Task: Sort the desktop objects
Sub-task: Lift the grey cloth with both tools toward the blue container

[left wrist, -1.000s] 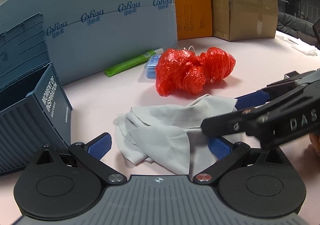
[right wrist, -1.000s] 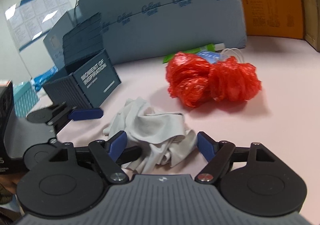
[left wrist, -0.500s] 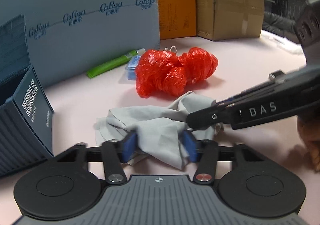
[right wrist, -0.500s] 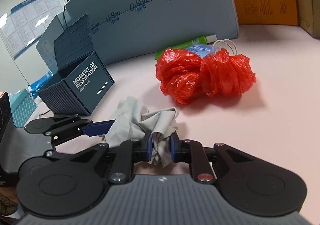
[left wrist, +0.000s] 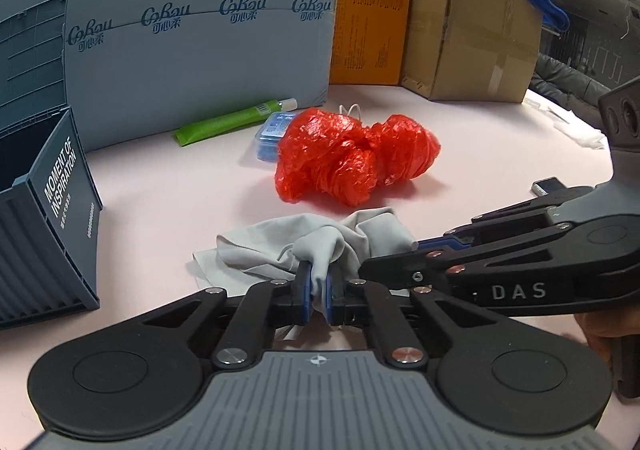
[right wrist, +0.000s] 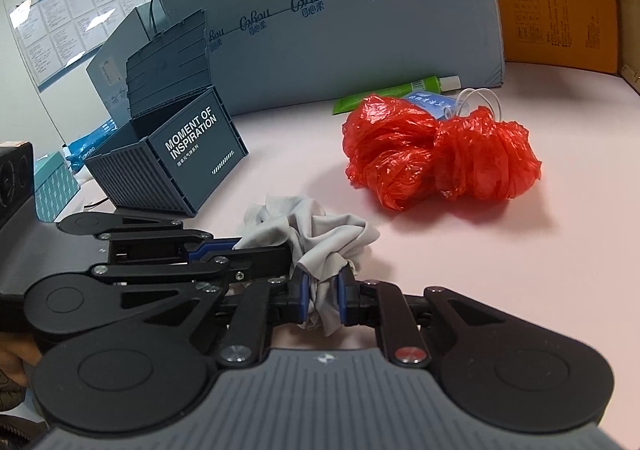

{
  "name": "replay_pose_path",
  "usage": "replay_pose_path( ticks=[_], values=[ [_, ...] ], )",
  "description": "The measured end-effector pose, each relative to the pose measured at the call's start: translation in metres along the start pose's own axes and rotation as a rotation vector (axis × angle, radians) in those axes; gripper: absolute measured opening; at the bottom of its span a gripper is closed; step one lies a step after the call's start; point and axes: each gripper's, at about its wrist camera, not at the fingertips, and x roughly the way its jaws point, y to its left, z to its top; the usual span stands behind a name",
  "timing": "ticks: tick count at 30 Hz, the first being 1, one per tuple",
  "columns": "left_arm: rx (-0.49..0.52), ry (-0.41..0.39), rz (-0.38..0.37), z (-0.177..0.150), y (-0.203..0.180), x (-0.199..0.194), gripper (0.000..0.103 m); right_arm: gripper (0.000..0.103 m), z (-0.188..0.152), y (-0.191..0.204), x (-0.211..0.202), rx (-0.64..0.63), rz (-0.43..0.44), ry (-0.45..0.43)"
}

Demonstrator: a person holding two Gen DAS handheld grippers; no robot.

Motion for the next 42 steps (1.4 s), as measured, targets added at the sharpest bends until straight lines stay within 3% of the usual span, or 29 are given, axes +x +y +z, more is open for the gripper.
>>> replay_pose_path(
  ticks=[15, 42],
  values=[
    [-0.024, -0.03, 0.002, -0.001, -0.004, -0.013, 0.004, 0.015, 0.0, 0.007, -0.007, -0.001, 0.009, -0.025],
    [0.01, 0.013, -0.057, 0.0, 0.0, -0.029, 0.004, 0.015, -0.007, 0.034, -0.02, 0.075, -0.085, -0.039]
  ],
)
